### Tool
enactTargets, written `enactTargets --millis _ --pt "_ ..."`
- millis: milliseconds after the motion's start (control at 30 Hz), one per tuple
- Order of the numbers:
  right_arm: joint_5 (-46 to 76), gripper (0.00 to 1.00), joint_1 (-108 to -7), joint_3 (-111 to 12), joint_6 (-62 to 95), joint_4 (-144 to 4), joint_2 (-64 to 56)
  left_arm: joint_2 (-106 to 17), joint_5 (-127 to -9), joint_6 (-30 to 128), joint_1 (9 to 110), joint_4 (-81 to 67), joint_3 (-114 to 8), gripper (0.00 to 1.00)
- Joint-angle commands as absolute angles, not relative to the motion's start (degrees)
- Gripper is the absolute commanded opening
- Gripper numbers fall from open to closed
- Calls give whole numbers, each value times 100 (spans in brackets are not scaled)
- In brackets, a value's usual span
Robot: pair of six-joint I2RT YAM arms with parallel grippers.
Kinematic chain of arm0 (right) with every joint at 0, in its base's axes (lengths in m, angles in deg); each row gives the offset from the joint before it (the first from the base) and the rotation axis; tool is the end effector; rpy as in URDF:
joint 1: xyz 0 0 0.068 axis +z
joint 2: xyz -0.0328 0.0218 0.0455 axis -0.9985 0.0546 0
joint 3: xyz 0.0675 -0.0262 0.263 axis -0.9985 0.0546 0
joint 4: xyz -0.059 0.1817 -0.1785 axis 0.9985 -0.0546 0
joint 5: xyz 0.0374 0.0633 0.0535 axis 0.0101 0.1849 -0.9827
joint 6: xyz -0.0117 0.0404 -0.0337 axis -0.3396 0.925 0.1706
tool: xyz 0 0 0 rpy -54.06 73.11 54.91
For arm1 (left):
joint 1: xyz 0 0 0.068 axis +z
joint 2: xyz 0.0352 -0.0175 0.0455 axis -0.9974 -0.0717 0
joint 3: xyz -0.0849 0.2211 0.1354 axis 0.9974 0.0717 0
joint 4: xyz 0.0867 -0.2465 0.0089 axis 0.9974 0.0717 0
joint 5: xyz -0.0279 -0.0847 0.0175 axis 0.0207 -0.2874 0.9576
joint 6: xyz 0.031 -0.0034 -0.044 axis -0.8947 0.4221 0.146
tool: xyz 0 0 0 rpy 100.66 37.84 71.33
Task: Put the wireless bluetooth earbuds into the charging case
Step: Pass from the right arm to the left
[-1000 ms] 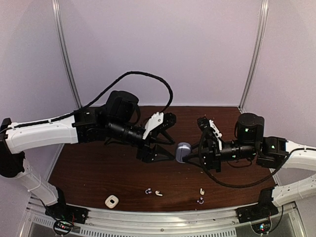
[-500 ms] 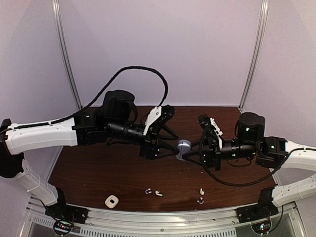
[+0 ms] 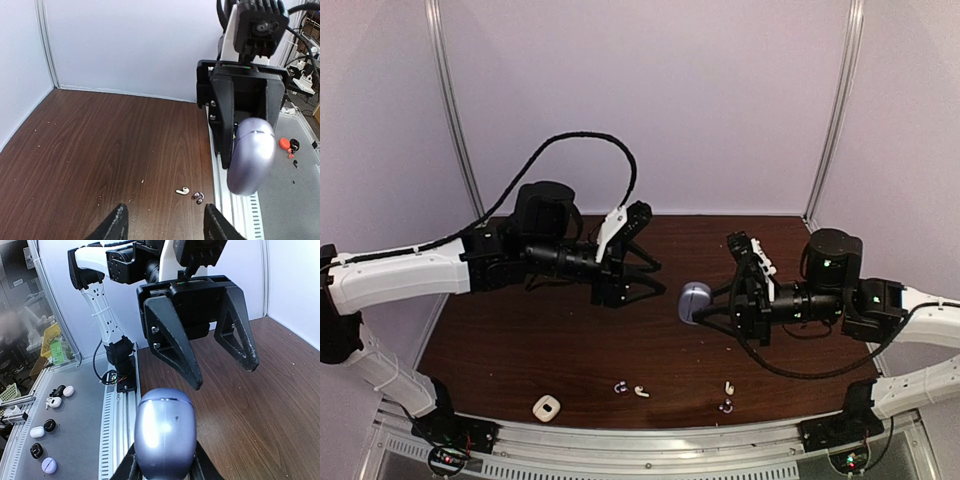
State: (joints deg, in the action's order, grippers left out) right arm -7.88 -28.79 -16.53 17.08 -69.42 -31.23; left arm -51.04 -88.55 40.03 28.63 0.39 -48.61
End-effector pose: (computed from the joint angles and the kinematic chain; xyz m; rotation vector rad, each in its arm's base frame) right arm 0.1003 0.1956 0.3188 -1.1883 1.5151 1.2731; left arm 0.1661 -0.2903 0.3379 1.2502 1.6279 -1.1661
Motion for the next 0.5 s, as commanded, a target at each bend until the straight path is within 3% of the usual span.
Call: enactTargets --millis 0,467 --pt "-717 0 -2868 -1622 1682 -6762 -3230 -4716 -9587 3777 2840 -623 -4568 57" --pt "-701 0 -2869 -1767 1599 -6728 -2981 -5264 -9620 3856 2461 -581 -5012 61"
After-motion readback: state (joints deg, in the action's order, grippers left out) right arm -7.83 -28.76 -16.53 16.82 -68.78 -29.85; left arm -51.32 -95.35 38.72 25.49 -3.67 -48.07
